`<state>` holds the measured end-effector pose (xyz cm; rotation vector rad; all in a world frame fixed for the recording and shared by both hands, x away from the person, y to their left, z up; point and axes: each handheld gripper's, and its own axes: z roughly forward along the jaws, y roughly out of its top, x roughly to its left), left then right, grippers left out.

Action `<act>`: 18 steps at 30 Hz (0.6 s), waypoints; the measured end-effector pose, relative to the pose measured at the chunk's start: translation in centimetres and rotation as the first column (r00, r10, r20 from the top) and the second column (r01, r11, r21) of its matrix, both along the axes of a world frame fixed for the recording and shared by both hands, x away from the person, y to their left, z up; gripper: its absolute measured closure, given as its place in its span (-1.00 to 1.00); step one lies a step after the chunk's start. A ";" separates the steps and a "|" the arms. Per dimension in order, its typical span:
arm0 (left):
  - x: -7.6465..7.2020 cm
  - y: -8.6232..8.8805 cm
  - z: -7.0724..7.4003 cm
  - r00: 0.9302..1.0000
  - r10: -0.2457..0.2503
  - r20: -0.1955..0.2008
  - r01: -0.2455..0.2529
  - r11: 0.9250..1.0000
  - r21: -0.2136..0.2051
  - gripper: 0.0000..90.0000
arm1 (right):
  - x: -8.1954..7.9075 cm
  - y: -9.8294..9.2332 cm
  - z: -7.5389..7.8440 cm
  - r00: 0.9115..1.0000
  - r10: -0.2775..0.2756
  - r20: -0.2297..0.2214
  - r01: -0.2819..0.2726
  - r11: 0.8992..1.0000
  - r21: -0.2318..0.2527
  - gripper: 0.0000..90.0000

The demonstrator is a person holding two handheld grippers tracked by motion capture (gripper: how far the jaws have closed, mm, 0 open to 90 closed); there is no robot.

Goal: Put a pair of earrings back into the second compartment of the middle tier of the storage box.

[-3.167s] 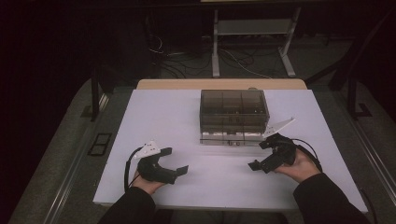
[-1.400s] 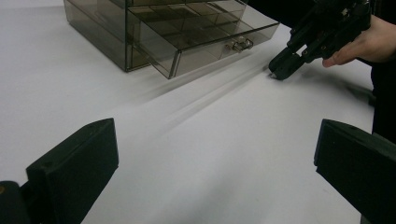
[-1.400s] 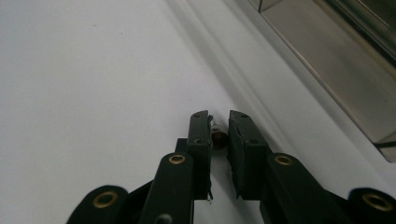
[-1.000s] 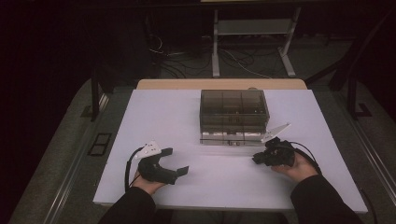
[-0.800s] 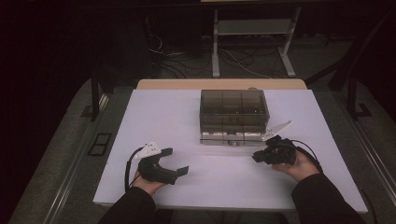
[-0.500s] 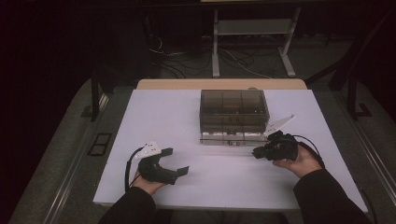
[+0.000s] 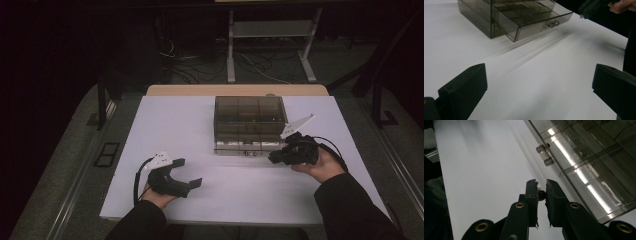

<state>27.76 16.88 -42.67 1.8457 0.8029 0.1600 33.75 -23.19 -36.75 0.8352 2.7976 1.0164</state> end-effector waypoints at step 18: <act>0.0 0.0 0.0 1.000 0.001 0.001 -0.001 1.000 -0.004 -1.00 | 1.8 1.6 2.2 0.999 0.019 0.035 -0.019 1.000 -0.001 0.76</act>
